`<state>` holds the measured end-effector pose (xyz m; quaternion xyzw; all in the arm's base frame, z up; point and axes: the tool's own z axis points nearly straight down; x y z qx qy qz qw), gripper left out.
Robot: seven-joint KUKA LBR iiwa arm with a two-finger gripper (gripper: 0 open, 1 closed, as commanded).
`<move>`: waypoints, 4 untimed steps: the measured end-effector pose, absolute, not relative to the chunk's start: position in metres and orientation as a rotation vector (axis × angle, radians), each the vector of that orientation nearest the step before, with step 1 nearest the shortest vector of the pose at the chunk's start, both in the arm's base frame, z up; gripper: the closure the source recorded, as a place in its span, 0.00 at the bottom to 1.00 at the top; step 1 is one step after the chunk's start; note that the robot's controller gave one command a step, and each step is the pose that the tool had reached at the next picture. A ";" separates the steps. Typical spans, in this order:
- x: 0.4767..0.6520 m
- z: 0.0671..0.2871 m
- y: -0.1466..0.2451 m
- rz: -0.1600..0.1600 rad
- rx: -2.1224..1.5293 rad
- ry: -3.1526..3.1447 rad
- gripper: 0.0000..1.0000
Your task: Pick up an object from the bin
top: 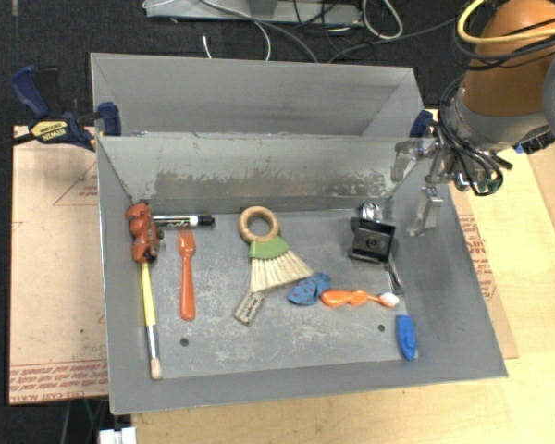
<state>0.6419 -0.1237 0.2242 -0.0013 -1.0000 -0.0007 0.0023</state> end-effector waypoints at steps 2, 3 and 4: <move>0.636 0.140 -0.122 -0.002 -0.203 -3.140 0.00; 0.634 0.109 -0.123 -0.004 -0.271 -3.131 0.00; 0.630 0.125 -0.112 -0.004 -0.600 -3.087 0.00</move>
Offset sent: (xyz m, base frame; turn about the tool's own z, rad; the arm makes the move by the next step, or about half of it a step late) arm -0.0131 0.0028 -0.1542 0.2261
